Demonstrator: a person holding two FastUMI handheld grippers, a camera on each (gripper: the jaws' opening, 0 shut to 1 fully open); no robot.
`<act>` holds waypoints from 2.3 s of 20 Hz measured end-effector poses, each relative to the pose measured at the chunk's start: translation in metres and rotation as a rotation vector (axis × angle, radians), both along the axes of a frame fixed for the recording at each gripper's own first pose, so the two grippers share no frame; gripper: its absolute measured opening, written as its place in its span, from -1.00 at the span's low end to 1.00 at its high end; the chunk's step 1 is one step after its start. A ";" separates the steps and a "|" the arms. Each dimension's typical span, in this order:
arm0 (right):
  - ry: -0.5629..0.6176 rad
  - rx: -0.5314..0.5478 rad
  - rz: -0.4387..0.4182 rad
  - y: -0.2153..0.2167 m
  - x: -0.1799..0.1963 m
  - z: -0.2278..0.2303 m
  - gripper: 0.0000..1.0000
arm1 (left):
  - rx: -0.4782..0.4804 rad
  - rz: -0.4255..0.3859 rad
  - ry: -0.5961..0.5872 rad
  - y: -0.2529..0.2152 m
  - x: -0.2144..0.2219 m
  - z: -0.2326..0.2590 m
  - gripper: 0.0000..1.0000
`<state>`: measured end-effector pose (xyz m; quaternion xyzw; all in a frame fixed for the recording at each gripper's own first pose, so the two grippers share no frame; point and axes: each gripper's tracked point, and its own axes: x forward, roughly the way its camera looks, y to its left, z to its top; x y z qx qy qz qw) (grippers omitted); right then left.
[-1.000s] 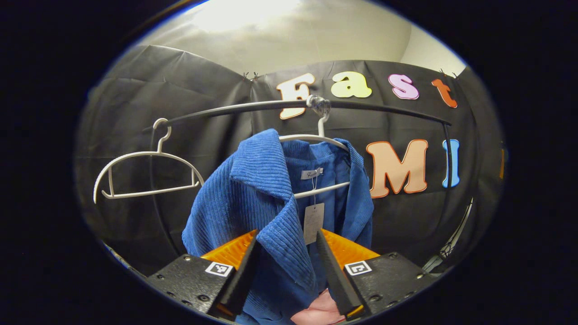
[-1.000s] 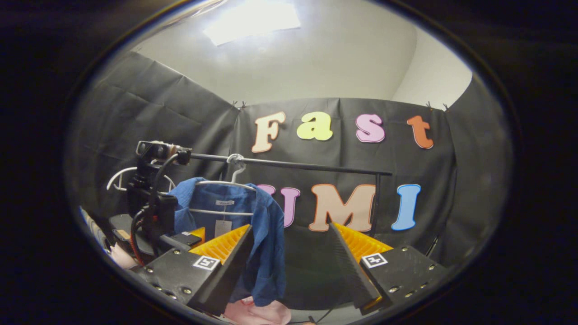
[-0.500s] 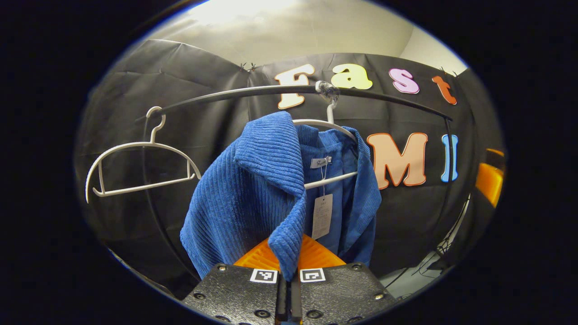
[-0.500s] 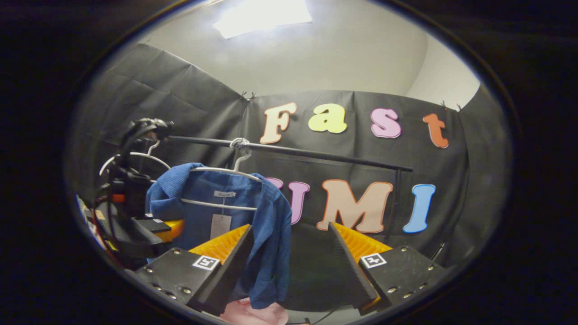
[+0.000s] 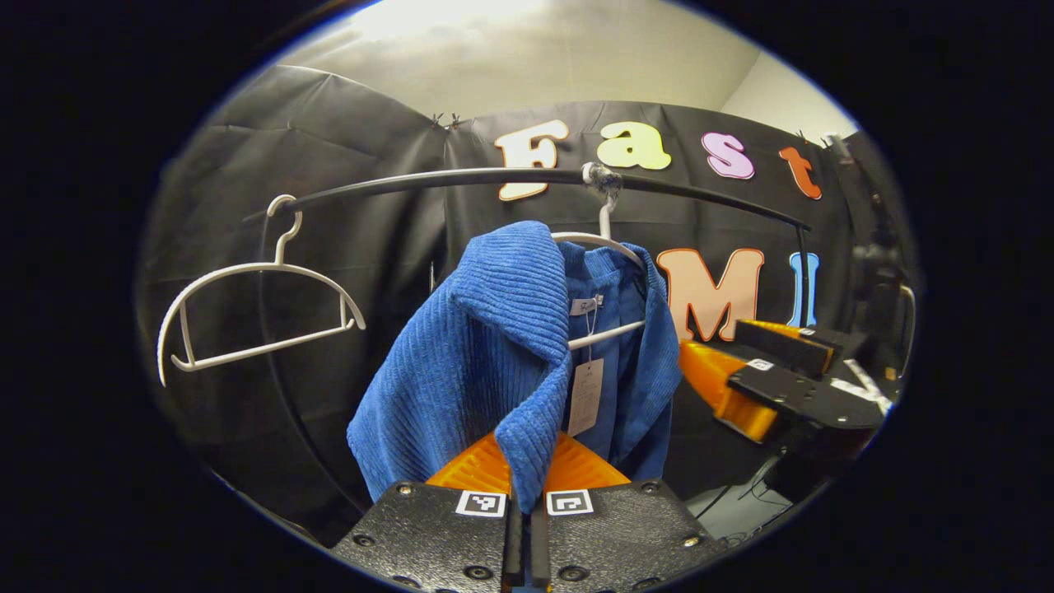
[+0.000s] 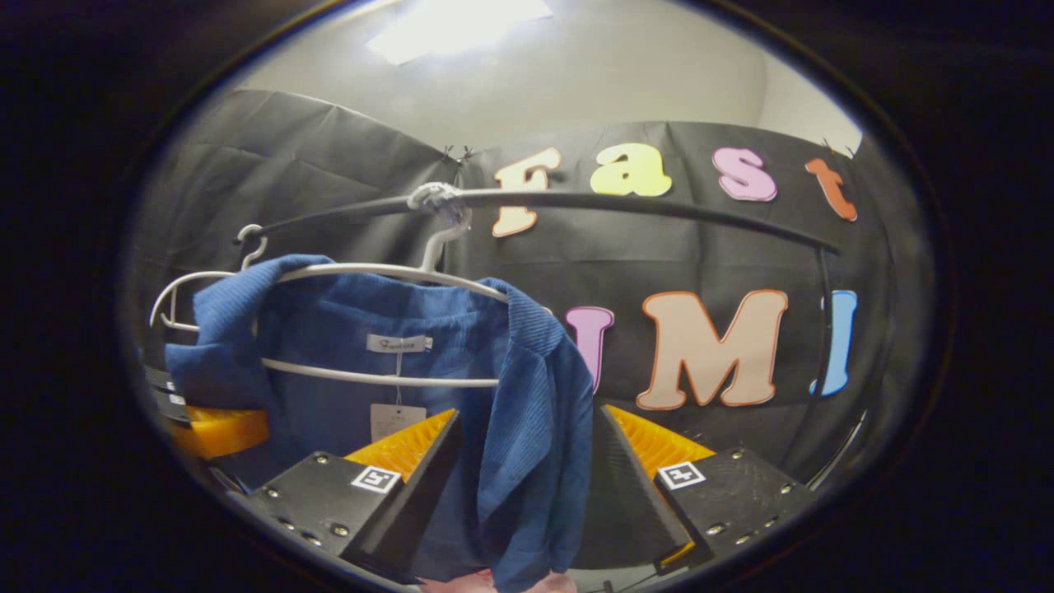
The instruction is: Grasp the clothes on the hanger with both hands and then place them into the laundry hamper below.
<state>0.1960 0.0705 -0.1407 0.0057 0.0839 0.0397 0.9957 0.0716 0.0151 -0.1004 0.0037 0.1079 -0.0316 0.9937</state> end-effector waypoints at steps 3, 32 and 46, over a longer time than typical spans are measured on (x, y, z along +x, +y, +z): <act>0.038 0.017 -0.021 0.008 0.025 -0.025 0.99 | 0.010 -0.006 -0.004 0.003 -0.002 0.003 -0.96; 0.084 -0.008 -0.287 -0.093 0.094 -0.028 -0.67 | -0.086 0.056 -0.092 0.058 -0.036 0.089 -0.92; 0.020 0.076 -0.273 -0.114 0.147 -0.004 -0.67 | -0.011 0.164 -0.136 0.123 -0.021 0.103 -0.96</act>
